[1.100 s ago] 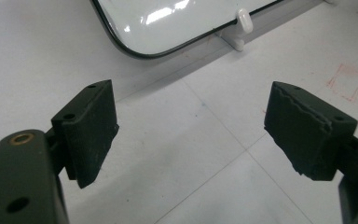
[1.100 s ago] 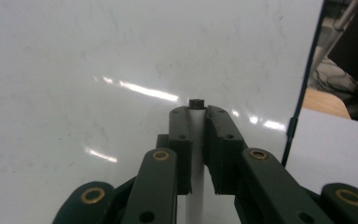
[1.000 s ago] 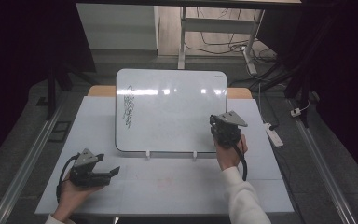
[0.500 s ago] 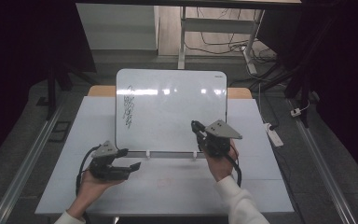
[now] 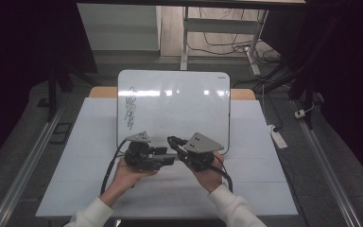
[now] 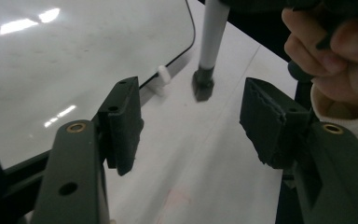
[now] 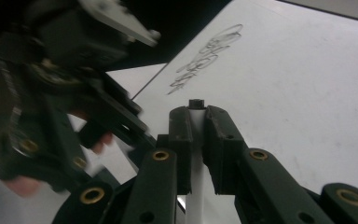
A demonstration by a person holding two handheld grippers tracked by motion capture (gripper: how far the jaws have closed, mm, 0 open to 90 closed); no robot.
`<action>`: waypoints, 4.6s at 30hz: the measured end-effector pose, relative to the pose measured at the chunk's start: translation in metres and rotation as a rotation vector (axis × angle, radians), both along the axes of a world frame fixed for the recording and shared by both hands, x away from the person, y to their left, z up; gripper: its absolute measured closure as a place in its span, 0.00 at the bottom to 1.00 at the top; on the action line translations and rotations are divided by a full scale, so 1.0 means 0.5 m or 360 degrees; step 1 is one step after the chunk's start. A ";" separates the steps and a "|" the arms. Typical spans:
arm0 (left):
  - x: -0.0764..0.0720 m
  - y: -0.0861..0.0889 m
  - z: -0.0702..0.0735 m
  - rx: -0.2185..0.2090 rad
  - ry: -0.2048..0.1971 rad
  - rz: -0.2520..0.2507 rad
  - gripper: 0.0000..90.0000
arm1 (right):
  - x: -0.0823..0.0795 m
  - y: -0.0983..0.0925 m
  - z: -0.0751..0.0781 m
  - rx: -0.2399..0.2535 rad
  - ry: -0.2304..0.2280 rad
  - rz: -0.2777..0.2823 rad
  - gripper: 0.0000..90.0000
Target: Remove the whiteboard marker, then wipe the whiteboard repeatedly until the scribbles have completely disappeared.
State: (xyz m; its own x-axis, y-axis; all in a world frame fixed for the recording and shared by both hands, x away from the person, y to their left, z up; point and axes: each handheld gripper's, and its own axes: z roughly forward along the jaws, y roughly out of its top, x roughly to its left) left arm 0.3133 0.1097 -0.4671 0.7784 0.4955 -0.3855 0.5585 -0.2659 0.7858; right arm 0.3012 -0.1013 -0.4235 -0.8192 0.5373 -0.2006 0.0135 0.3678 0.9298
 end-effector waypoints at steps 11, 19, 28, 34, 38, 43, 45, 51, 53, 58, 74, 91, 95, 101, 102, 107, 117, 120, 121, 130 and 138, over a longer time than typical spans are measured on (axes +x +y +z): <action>0.014 -0.029 -0.017 -0.0051 0.0052 -0.0040 0.58 | -0.014 0.018 0.000 -0.0062 -0.0055 0.0055 0.90; 0.016 -0.040 -0.028 -0.0077 0.0064 -0.0069 0.71 | -0.020 0.027 -0.001 -0.0087 -0.0075 0.0086 0.90; 0.014 -0.044 -0.034 -0.0091 0.0061 -0.0058 0.83 | -0.024 0.032 0.000 -0.0109 -0.0082 0.0092 0.90; 0.012 -0.047 -0.037 -0.0091 0.0033 -0.0021 0.84 | -0.026 0.037 -0.003 -0.0104 -0.0084 0.0040 0.90; 0.009 -0.046 -0.038 -0.0080 0.0009 0.0004 0.86 | -0.024 0.034 -0.002 -0.0090 -0.0070 0.0032 0.89; 0.005 -0.042 -0.036 -0.0073 -0.0029 0.0013 0.86 | -0.016 0.021 0.005 -0.0008 0.0002 0.0079 0.71; 0.004 -0.033 -0.033 -0.0083 -0.0048 0.0021 0.86 | -0.012 0.004 0.013 0.0054 0.0041 0.0091 0.67; -0.007 0.019 -0.015 -0.0136 -0.0117 0.0070 0.87 | 0.006 -0.092 0.021 0.0120 0.0140 0.0044 0.59; -0.011 0.042 -0.008 -0.0157 -0.0136 0.0089 0.87 | 0.012 -0.132 0.011 0.0139 0.0191 0.0028 0.58; -0.014 0.090 0.006 -0.0212 -0.0180 0.0152 0.87 | 0.008 -0.225 -0.035 0.0072 0.0266 -0.0090 0.54; -0.003 0.161 0.043 -0.0212 -0.0337 0.0346 0.87 | 0.001 -0.341 -0.095 0.0000 0.0304 -0.0249 0.53; 0.196 0.280 0.099 -0.0232 -0.0610 0.0805 0.87 | 0.007 -0.332 -0.116 -0.0054 0.0324 -0.0259 0.53; 0.241 0.284 0.098 -0.0213 -0.0643 0.0841 0.87 | 0.010 -0.333 -0.120 -0.0054 0.0340 -0.0266 0.53; 0.284 0.271 0.085 -0.0148 -0.0602 0.0848 0.87 | 0.012 -0.336 -0.121 -0.0048 0.0342 -0.0272 0.53; 0.285 0.268 0.081 -0.0163 -0.0595 0.0834 0.87 | 0.011 -0.337 -0.120 -0.0044 0.0342 -0.0273 0.53; 0.279 0.243 0.079 -0.0098 -0.0616 0.0746 0.87 | 0.011 -0.333 -0.121 -0.0044 0.0345 -0.0260 0.53; 0.277 0.224 0.073 -0.0068 -0.0594 0.0668 0.87 | 0.010 -0.332 -0.118 -0.0031 0.0347 -0.0252 0.53; 0.273 0.229 0.079 -0.0014 -0.0635 0.0695 0.87 | 0.011 -0.332 -0.119 -0.0044 0.0348 -0.0255 0.53; 0.273 0.247 0.080 -0.0025 -0.0634 0.0753 0.87 | 0.011 -0.333 -0.119 -0.0038 0.0349 -0.0259 0.53; 0.257 0.224 0.056 -0.0060 -0.0612 0.0690 0.87 | 0.009 -0.331 -0.116 -0.0035 0.0345 -0.0251 0.53; 0.258 0.287 0.063 -0.0117 -0.0571 0.0856 0.87 | 0.008 -0.335 -0.114 -0.0027 0.0343 -0.0269 0.53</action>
